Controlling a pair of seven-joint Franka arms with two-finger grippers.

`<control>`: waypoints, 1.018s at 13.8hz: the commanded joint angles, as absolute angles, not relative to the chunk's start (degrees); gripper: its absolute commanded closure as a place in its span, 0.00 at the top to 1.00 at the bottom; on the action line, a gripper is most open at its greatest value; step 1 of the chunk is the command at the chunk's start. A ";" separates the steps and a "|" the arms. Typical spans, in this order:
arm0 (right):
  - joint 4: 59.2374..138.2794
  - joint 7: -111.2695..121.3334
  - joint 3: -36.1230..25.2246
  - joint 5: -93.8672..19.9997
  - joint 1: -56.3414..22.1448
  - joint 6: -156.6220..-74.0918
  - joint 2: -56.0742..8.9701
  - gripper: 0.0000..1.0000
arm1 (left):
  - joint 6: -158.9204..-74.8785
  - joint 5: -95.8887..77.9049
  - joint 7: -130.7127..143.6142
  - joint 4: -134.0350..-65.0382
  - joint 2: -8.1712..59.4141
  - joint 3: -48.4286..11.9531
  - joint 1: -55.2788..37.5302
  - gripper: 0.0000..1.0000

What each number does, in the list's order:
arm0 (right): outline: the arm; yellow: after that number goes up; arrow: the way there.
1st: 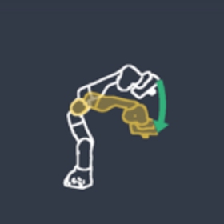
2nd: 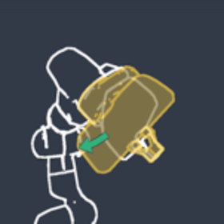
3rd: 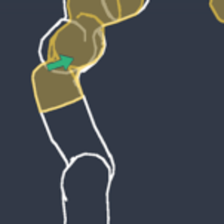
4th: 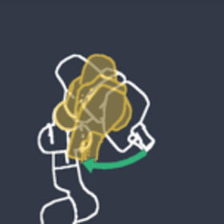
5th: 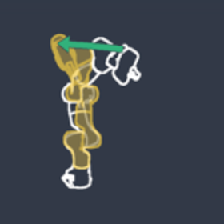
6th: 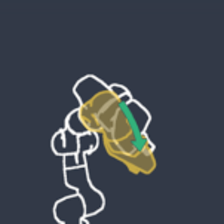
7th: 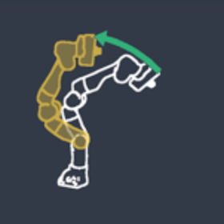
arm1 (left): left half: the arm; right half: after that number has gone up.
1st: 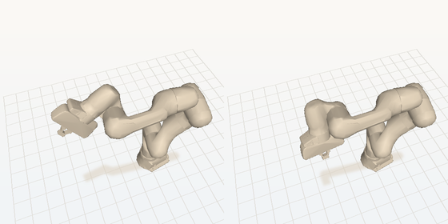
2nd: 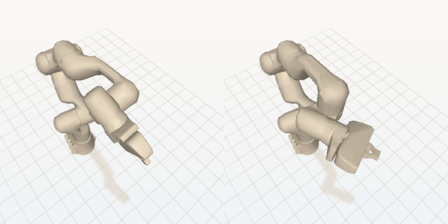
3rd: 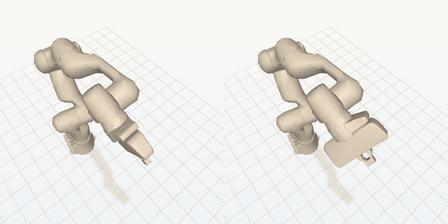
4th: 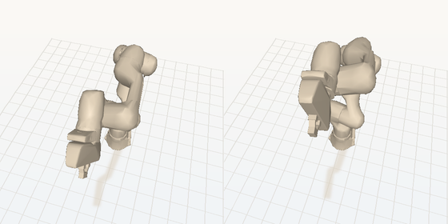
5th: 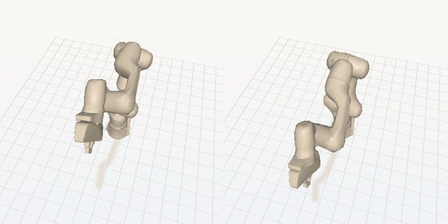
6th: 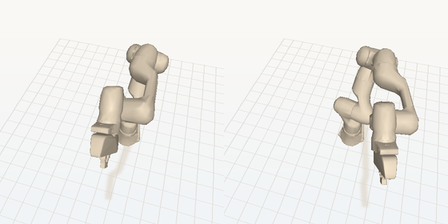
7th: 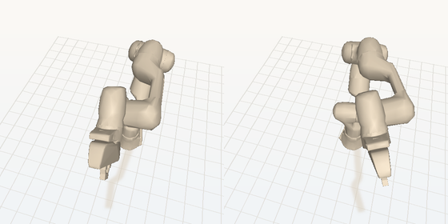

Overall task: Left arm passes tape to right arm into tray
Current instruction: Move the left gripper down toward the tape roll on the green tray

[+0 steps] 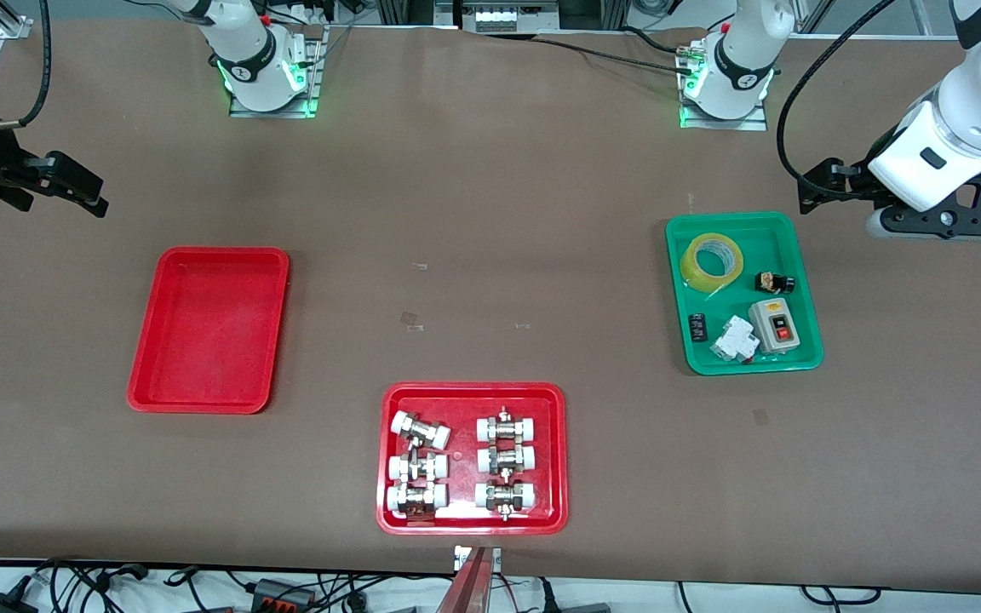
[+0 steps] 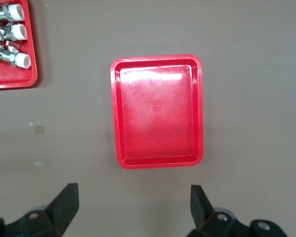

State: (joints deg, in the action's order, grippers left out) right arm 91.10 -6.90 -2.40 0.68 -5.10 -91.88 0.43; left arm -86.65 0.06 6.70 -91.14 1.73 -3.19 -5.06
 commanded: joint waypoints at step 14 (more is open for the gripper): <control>91.32 -7.65 -2.20 1.85 -5.80 -91.85 0.70 1.00 | -96.91 0.18 6.24 -97.43 15.82 -2.20 -0.70 1.00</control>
